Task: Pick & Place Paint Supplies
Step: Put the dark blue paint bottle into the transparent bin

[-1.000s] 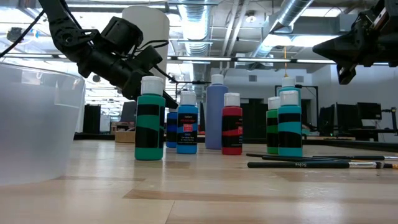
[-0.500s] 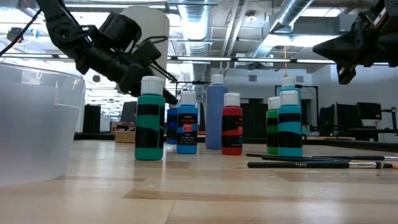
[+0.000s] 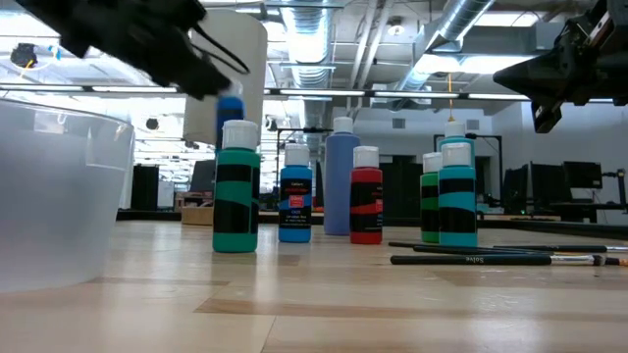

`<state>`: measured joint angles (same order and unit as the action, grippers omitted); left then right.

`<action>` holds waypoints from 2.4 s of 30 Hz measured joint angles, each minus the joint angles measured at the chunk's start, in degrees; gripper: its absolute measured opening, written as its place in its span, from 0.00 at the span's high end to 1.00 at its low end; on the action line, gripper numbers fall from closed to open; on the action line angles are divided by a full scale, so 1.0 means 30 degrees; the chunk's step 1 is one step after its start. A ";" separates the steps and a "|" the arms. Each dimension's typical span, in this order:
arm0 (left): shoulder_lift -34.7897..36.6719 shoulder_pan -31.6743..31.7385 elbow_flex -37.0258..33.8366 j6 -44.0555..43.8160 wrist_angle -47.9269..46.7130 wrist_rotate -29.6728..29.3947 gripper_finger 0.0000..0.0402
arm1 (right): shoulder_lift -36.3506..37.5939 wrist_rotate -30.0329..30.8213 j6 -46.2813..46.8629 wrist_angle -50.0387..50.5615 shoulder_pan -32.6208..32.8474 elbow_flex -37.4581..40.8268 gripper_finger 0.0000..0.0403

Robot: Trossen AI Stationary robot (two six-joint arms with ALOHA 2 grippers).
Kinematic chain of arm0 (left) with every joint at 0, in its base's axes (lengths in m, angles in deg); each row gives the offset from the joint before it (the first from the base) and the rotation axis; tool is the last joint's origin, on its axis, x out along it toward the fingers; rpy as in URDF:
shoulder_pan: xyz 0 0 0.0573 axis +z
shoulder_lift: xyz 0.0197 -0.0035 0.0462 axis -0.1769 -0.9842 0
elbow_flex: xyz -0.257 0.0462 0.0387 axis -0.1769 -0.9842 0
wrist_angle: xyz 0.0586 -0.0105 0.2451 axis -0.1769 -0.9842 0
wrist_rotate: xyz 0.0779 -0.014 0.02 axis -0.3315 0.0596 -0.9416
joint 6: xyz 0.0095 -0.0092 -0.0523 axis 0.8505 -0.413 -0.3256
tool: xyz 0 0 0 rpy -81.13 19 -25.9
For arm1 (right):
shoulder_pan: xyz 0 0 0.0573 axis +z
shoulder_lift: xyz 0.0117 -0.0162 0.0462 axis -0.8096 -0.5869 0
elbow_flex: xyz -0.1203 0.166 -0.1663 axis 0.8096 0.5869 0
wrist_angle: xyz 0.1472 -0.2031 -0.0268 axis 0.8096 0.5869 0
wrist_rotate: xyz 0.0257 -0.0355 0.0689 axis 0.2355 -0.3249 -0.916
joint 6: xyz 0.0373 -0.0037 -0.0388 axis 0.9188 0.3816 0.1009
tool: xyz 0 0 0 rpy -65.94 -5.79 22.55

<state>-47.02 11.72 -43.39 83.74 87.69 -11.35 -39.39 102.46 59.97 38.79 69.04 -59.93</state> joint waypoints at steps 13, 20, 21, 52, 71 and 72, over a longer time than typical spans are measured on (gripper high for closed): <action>0.8142 -0.4081 0.0000 -0.2783 -0.6798 0.0030 0.79 | -0.0007 0.0001 0.0001 -0.0002 0.0002 0.0000 0.98; 1.0450 -0.6456 0.0000 -0.5516 -0.9092 0.0596 0.79 | 0.0000 0.0001 -0.0002 -0.0020 0.0002 0.0003 0.98; 1.0597 -0.6801 0.0000 -0.5985 -0.9226 0.0815 0.79 | -0.0007 0.0001 0.0001 -0.0003 -0.0005 0.0007 0.98; 0.6505 -1.8466 0.0000 -0.5699 -0.9091 -0.8608 0.79 | -0.0007 0.0001 -0.0004 -0.0002 0.0002 0.0000 0.98; 0.6462 -1.8931 -0.1376 -0.6312 -0.8435 -1.0568 0.79 | -0.0007 0.0001 0.0001 0.0005 0.0002 0.0000 0.98; 0.6462 -1.8931 -0.1479 -0.6402 -0.8391 -1.0571 0.79 | -0.0007 0.0001 0.0001 0.0005 0.0002 0.0001 0.98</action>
<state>-27.63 -45.08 -47.83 64.54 62.52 -43.06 -39.41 102.46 59.97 38.81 69.04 -59.92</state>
